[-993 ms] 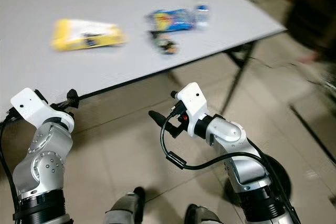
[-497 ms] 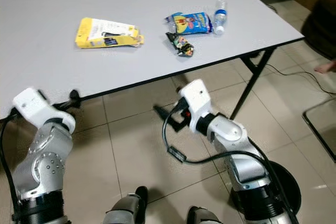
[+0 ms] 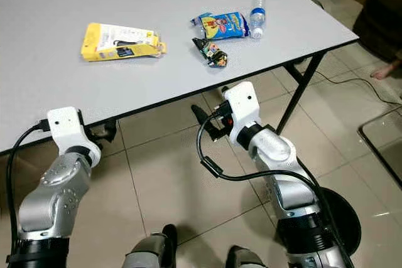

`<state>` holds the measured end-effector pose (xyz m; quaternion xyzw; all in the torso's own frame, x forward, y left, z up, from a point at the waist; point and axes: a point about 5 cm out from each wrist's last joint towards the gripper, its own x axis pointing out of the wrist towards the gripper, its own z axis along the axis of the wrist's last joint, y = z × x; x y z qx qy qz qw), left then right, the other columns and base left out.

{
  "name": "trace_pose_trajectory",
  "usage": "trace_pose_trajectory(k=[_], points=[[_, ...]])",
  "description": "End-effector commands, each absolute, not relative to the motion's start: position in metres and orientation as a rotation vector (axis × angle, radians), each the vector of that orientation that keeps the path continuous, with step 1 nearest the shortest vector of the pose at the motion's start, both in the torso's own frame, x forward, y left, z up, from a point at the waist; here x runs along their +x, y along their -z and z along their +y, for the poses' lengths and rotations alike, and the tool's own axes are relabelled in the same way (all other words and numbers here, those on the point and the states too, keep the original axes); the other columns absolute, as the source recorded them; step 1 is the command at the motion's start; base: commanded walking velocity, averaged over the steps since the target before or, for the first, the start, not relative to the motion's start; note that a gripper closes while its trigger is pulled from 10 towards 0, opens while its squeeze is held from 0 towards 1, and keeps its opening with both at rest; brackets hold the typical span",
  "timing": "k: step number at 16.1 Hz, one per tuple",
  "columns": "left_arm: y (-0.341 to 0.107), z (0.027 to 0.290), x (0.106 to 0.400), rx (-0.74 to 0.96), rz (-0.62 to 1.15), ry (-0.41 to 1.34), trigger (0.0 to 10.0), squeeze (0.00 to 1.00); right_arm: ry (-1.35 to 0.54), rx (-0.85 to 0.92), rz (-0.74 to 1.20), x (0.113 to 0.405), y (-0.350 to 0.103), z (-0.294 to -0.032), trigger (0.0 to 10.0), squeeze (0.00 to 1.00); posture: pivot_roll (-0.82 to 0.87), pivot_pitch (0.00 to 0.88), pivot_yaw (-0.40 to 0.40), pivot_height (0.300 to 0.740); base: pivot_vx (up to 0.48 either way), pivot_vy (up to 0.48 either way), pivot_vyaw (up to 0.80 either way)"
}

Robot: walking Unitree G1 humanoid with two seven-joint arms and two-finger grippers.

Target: Picking trash to rubbish bin

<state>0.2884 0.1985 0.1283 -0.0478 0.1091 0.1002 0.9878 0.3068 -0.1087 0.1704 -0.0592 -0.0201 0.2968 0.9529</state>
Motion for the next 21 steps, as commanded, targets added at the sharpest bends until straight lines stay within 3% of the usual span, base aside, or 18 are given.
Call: trace_pose_trajectory(k=[1,7,21], points=[[-0.127,0.2,0.287,-0.065,0.212,-0.19,10.0,0.0,-0.583,-0.123,-0.057,0.307,-0.172,-0.11,10.0,0.0,-0.09,0.169,0.033,0.74,0.0,0.0,0.0],[-0.154,0.206,0.296,-0.084,0.067,-0.181,10.0,0.0,-0.567,-0.127,-0.094,0.306,-0.174,-0.106,10.0,0.0,-0.08,0.171,0.044,0.74,0.0,0.0,0.0],[-0.152,0.206,0.294,-0.087,0.081,-0.174,10.0,0.0,-0.551,-0.139,-0.111,0.307,-0.175,-0.105,10.0,0.0,-0.07,0.179,0.047,0.74,0.459,0.0,0.0]])
